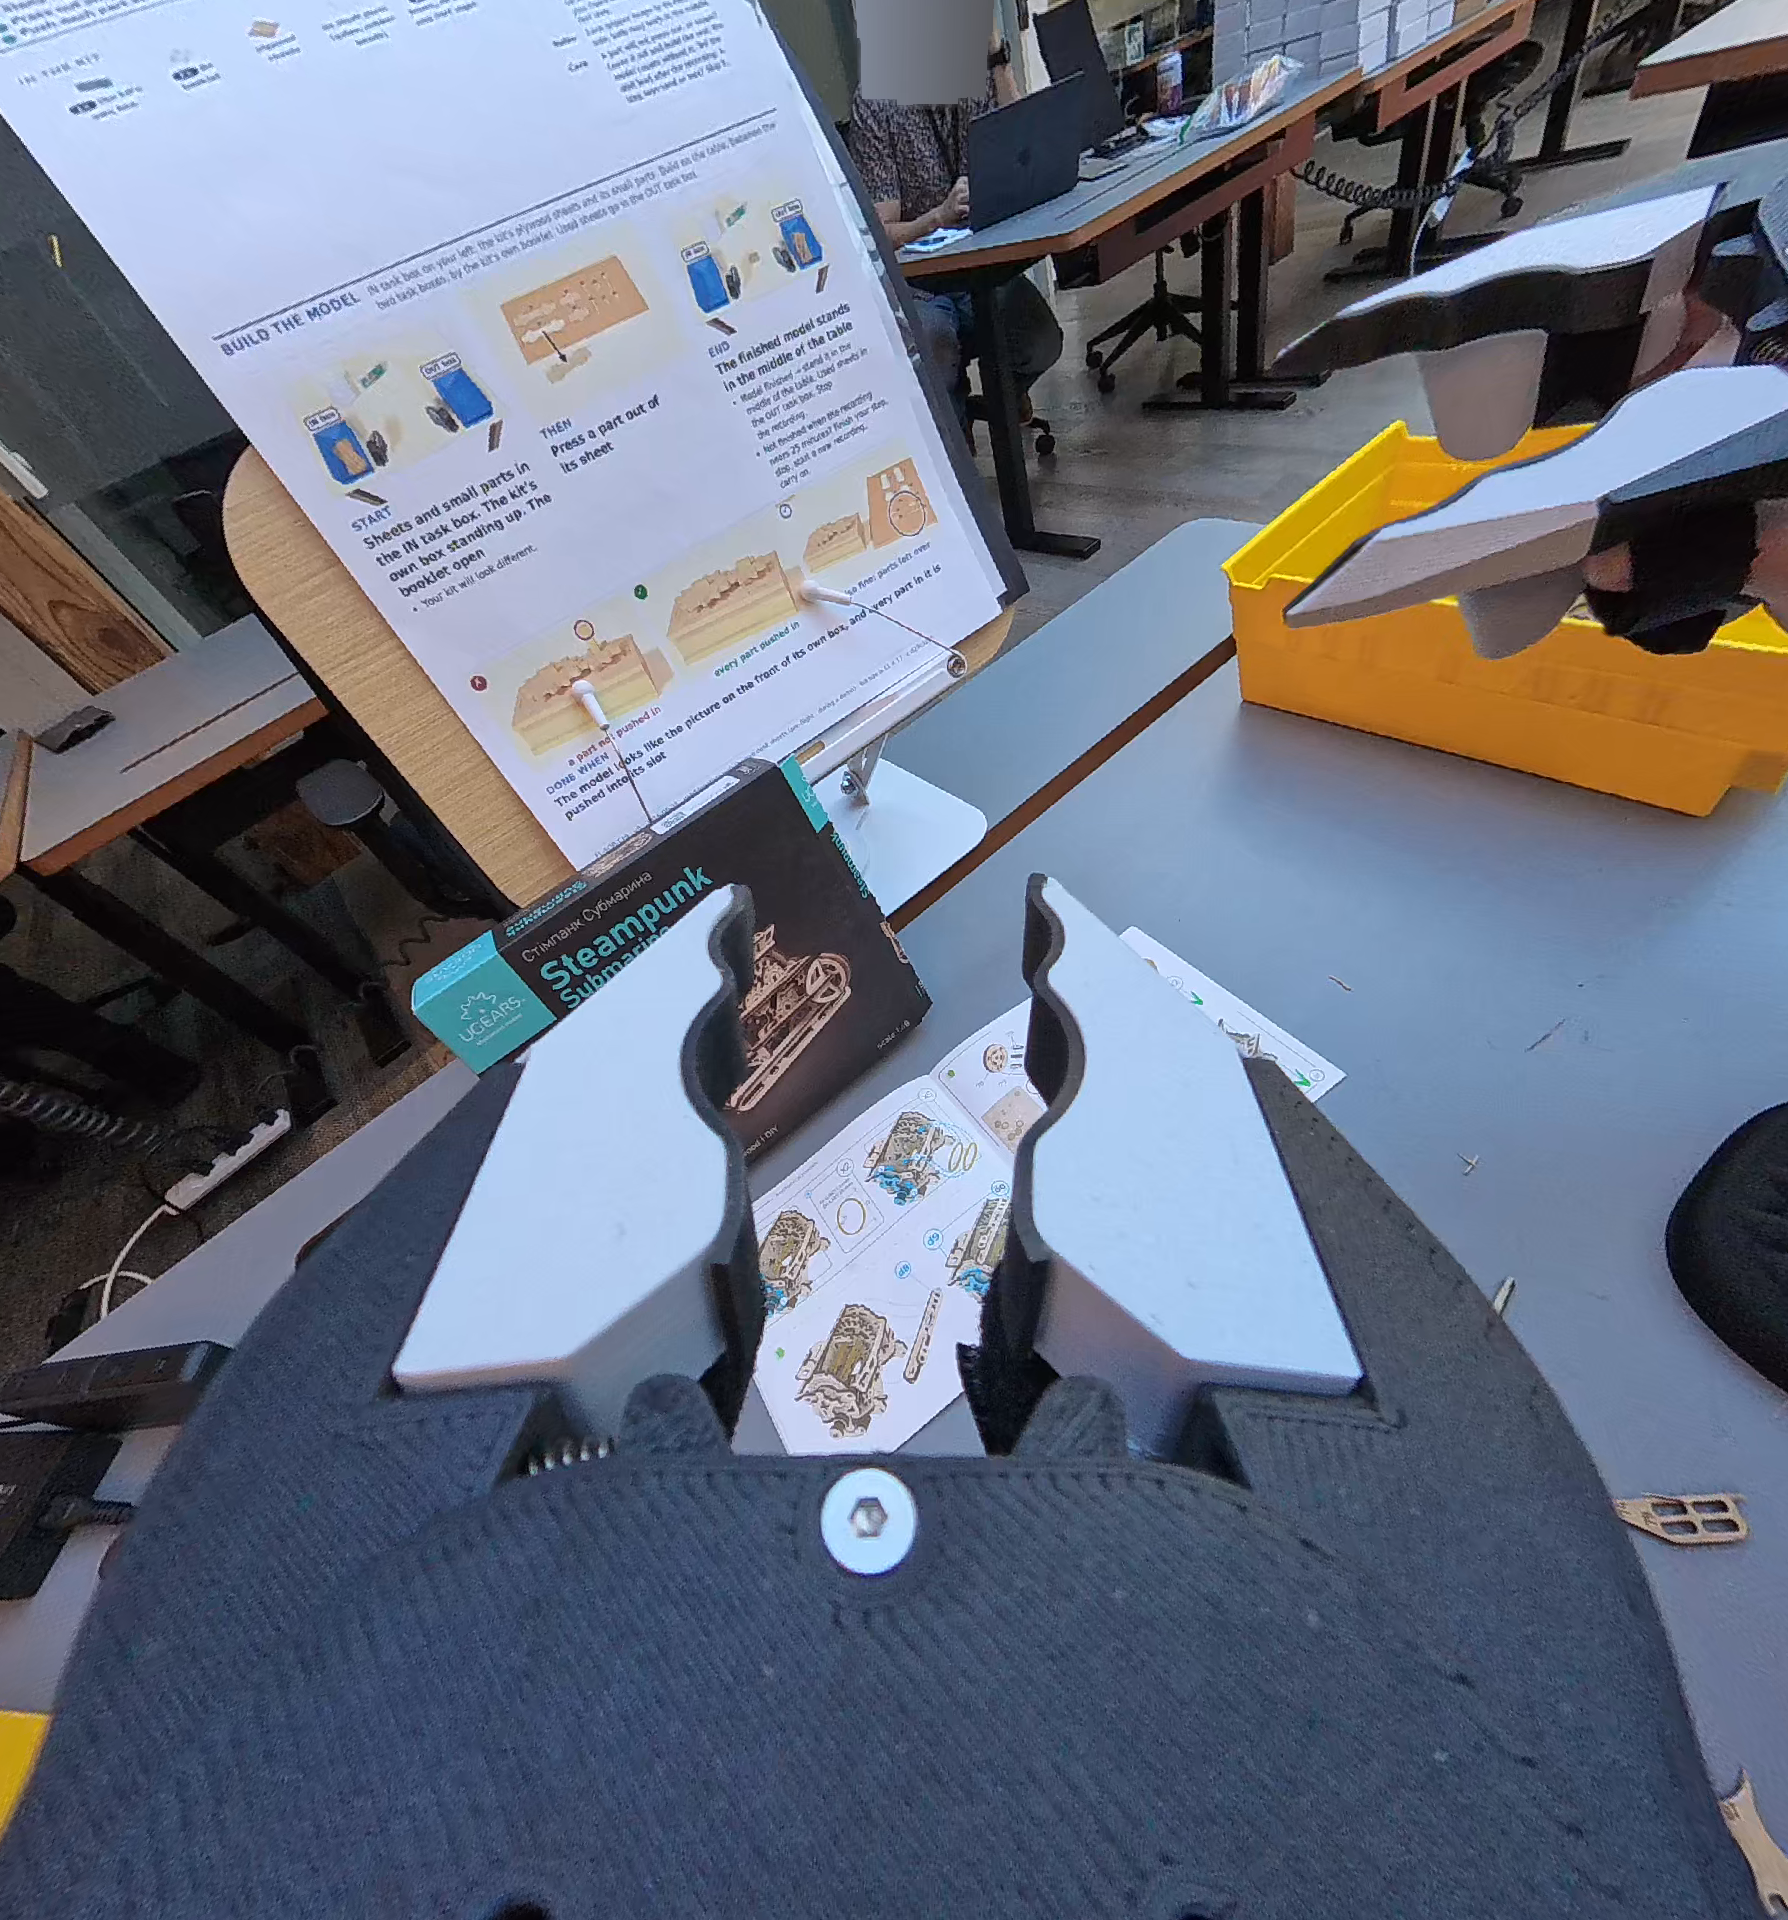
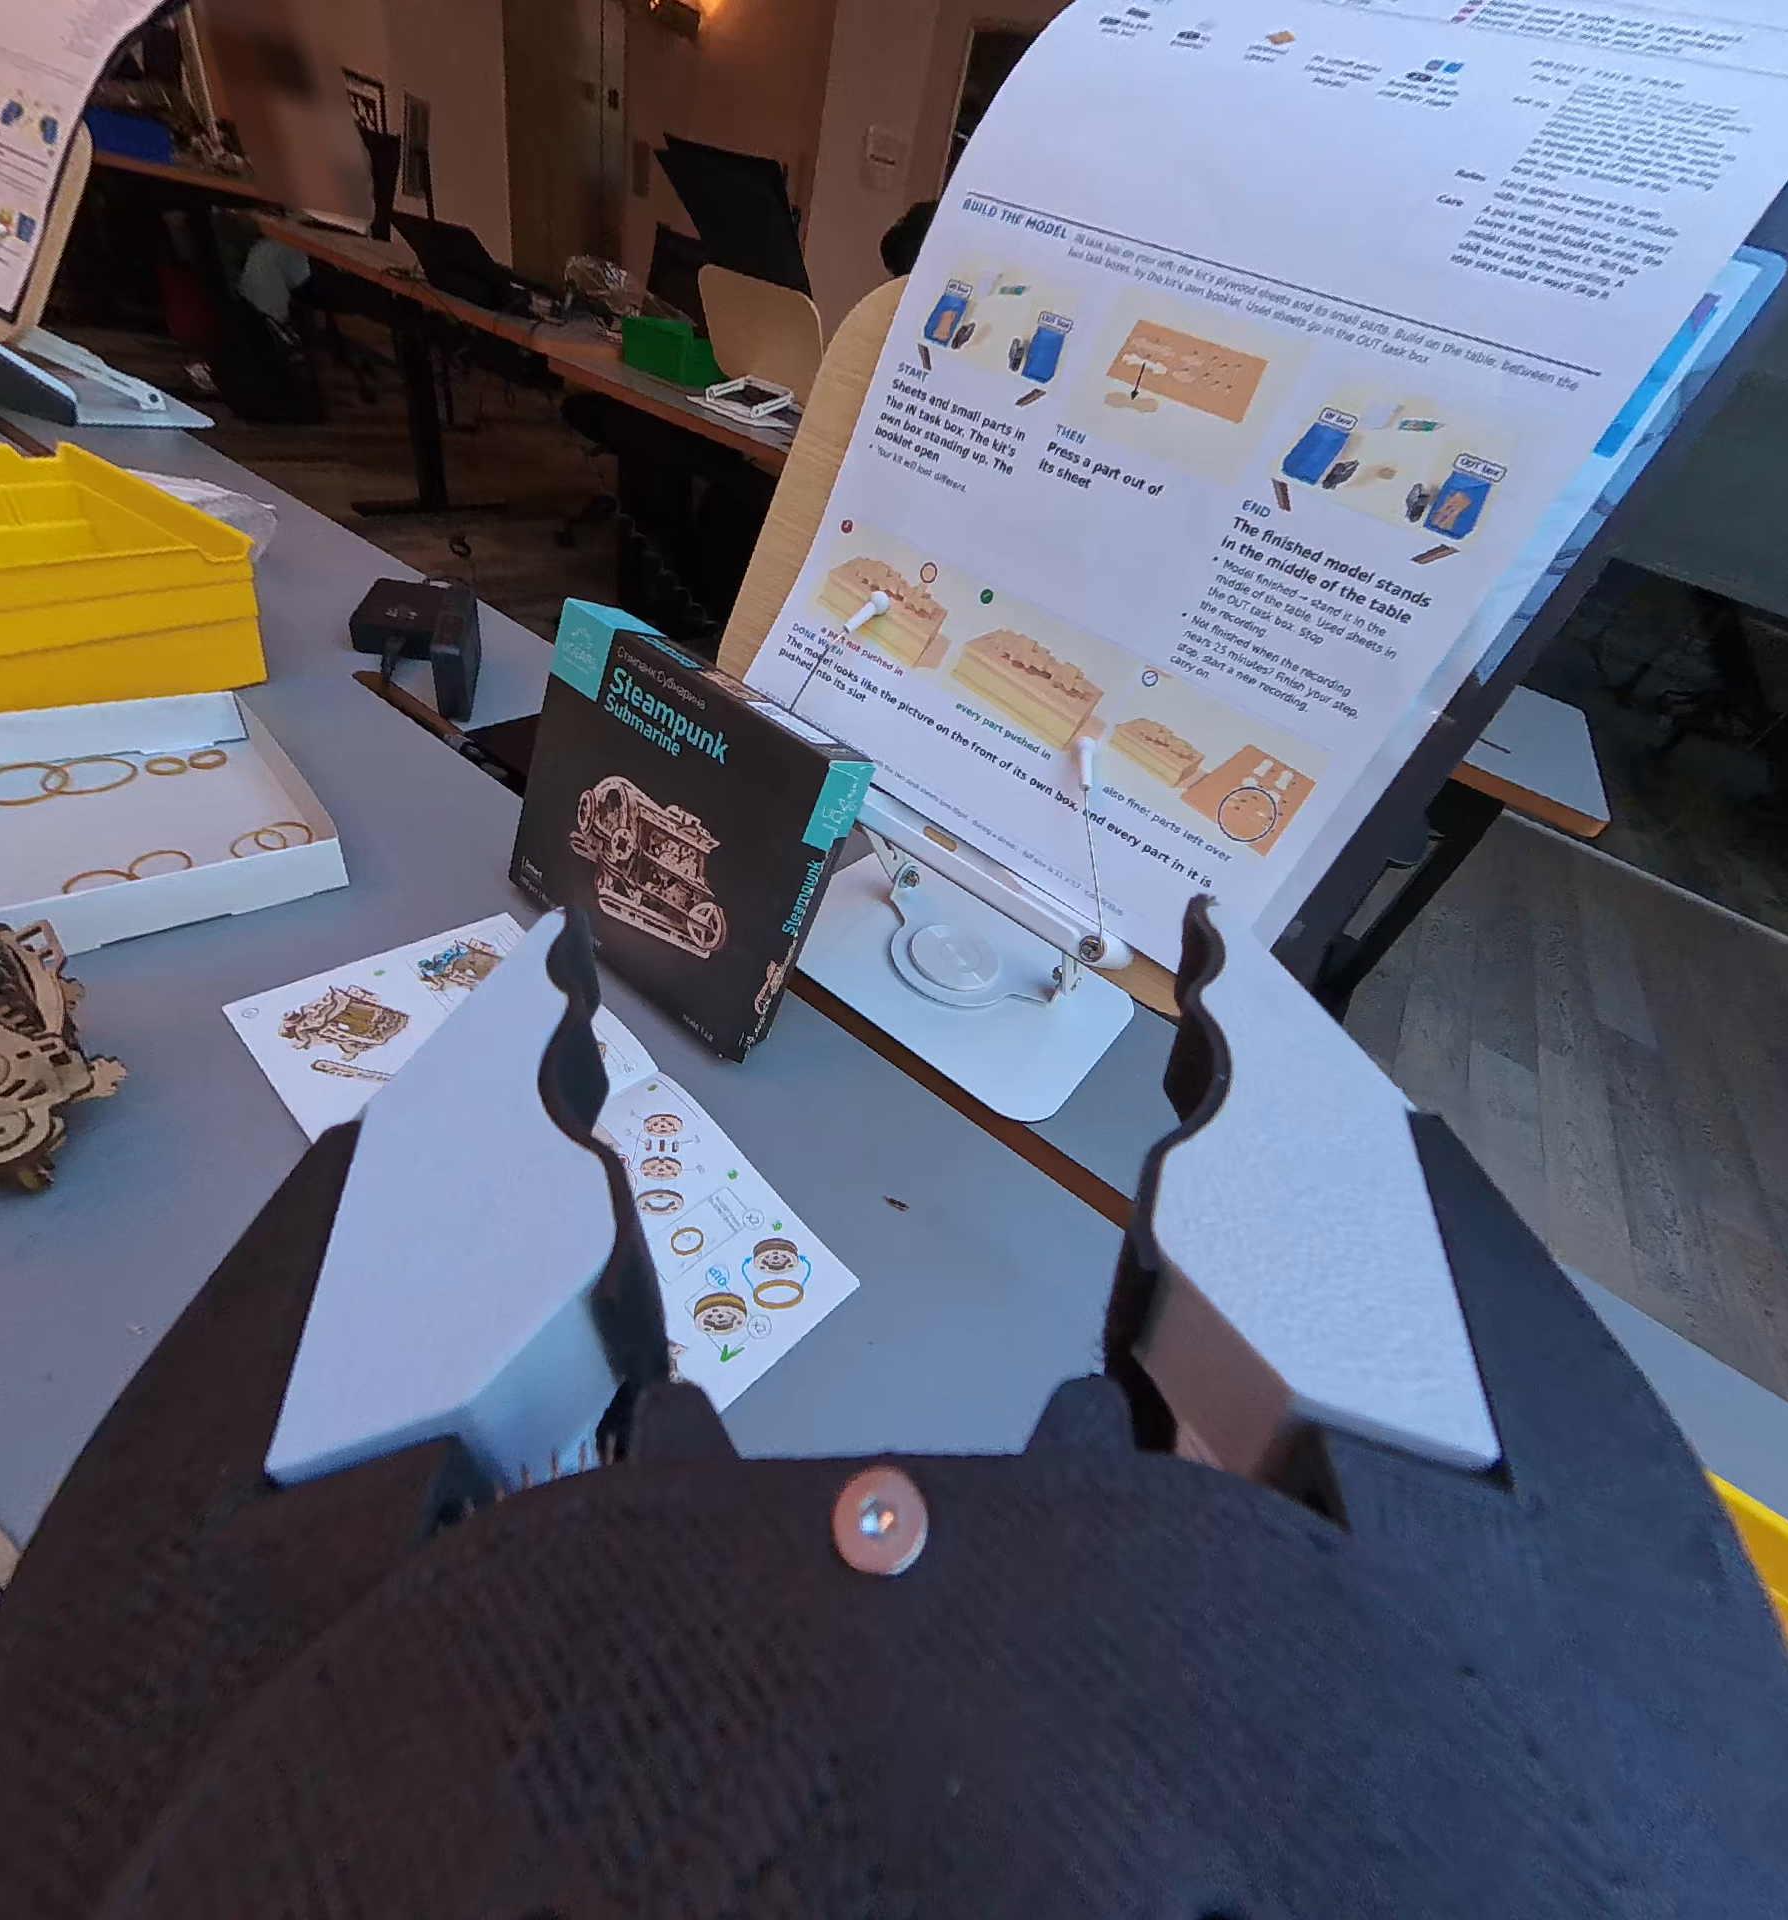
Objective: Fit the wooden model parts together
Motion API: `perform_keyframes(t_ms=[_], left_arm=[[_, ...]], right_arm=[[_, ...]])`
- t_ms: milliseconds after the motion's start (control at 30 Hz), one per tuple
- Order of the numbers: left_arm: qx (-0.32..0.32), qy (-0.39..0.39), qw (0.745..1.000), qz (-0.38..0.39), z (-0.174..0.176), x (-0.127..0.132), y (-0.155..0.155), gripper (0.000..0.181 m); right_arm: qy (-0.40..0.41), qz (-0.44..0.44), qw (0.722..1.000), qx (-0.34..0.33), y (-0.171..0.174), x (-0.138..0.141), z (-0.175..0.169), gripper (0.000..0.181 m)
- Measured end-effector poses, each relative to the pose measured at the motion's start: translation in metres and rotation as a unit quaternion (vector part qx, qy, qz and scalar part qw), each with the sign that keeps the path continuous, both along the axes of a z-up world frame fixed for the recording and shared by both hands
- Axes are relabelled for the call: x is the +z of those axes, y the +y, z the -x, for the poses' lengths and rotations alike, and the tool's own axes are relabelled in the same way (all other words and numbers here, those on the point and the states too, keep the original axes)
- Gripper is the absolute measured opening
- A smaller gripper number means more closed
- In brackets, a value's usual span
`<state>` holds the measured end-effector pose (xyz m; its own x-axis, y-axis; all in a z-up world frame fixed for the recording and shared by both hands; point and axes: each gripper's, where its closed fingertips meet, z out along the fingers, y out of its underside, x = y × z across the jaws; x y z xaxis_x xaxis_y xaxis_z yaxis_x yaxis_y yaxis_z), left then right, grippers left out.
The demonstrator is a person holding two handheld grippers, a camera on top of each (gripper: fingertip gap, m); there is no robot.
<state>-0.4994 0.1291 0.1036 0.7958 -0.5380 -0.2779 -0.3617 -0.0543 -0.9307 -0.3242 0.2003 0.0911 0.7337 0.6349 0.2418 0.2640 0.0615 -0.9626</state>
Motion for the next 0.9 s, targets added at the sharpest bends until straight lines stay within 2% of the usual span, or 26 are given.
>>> perform_keyframes(t_ms=[900], left_arm=[[0.011, 0.006, 1.000, 0.001, 0.004, -0.001, 0.002, 0.048]], right_arm=[[-0.026, 0.028, 0.999, 0.002, 0.004, -0.017, 0.006, 0.113]])
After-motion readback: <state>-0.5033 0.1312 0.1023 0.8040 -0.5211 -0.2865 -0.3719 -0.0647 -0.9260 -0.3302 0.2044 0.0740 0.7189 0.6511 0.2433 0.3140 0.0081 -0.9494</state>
